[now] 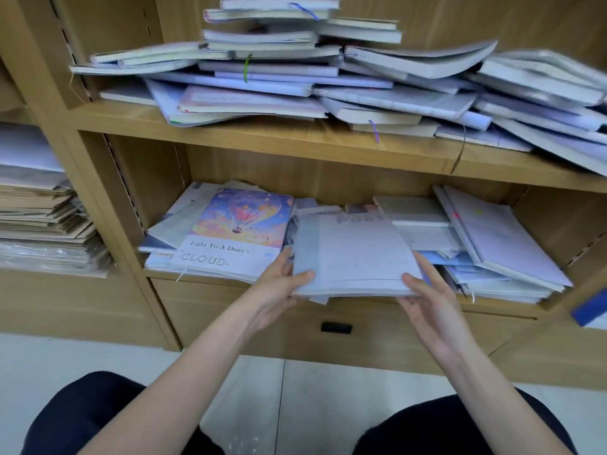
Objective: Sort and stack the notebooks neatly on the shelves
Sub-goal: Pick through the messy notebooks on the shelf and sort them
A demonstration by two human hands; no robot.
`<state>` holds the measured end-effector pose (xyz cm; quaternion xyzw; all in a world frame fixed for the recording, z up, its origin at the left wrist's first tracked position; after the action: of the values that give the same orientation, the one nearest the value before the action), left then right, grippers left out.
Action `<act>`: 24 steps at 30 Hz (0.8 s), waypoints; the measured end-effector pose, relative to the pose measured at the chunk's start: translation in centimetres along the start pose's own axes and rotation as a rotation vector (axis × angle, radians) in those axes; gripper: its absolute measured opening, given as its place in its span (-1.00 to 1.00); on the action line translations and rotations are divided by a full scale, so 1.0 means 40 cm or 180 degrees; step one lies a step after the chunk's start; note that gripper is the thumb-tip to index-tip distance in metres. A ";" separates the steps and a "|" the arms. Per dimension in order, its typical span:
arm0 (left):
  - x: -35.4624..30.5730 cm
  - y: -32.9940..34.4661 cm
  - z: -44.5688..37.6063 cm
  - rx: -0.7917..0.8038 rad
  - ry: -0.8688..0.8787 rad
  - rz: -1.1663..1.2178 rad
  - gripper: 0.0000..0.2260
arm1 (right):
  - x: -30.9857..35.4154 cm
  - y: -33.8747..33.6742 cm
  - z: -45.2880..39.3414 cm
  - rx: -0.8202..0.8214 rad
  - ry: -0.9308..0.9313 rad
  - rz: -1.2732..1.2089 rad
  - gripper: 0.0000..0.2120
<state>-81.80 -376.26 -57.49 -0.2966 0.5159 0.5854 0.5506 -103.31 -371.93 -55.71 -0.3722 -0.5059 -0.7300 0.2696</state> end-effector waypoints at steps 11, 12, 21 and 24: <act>-0.250 -0.336 -0.027 -0.1486 0.1336 -0.2023 -0.50 | -0.171 0.330 -0.079 0.1182 0.0083 0.1686 -0.51; -0.244 -0.367 -0.042 -0.1714 0.1261 -0.3130 -0.52 | -0.205 0.339 -0.083 0.1217 0.0150 0.2124 -0.57; -0.061 -0.244 -0.089 -0.0852 0.0805 -0.5244 -0.43 | -0.132 0.165 -0.206 0.0530 -0.0957 0.4700 -0.49; 0.001 -0.173 -0.099 -0.0416 0.0670 -0.5824 -0.32 | -0.188 0.099 -0.211 0.0959 -0.0721 0.6130 -0.23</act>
<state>-76.09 -380.88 -60.58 -0.6710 0.0938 -0.0798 0.7312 -98.20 -381.09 -61.51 -0.6552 -0.0968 -0.0858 0.7443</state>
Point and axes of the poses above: each hand's wrist, its own z-axis away from the middle knuckle, its own y-axis out of the palm, x = y × z, the point moved 6 cm from there along -z, towards the middle knuckle, and after that the axes turned 5 degrees about -x, right-handed, at the moved point
